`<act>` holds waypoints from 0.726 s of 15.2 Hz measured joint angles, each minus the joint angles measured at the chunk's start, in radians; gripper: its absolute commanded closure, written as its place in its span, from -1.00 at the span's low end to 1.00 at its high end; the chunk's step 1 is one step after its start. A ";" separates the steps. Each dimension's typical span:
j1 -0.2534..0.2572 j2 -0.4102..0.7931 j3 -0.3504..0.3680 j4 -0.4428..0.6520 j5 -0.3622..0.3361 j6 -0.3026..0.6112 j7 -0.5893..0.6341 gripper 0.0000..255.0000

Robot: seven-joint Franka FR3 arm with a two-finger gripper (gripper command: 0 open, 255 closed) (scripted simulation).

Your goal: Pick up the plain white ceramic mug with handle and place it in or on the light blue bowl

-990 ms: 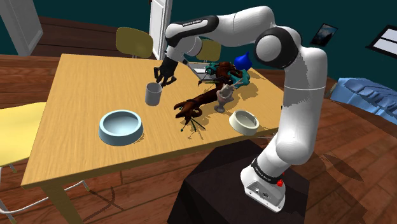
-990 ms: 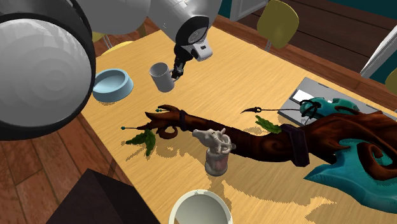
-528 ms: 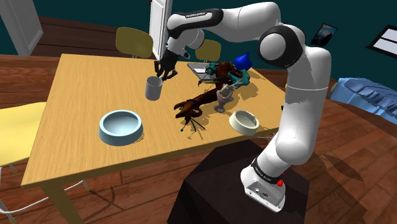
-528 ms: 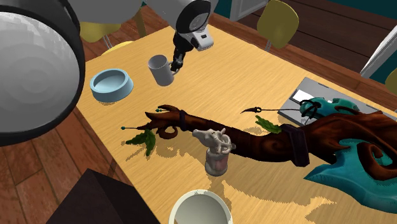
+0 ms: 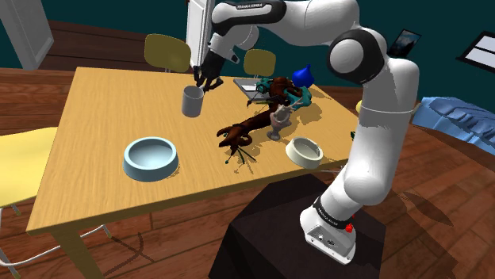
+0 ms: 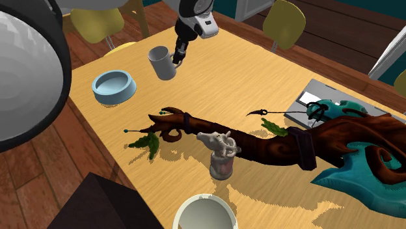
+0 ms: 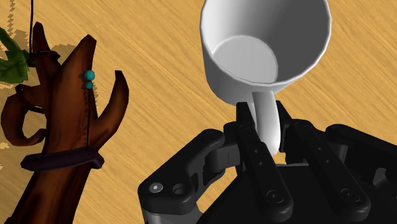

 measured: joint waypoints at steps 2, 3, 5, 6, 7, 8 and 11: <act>-0.001 -0.009 -0.001 0.011 -0.003 -0.019 0.007 1.00; -0.001 -0.011 -0.002 0.023 -0.006 -0.031 0.013 1.00; -0.003 -0.017 -0.003 0.040 -0.009 -0.054 0.022 1.00; -0.003 -0.019 -0.003 0.048 -0.010 -0.062 0.026 1.00; 0.005 -0.025 0.000 0.040 -0.011 -0.056 0.035 1.00; 0.018 -0.033 0.005 0.028 -0.012 -0.045 0.050 1.00; 0.056 -0.054 0.023 0.011 -0.015 -0.026 0.101 1.00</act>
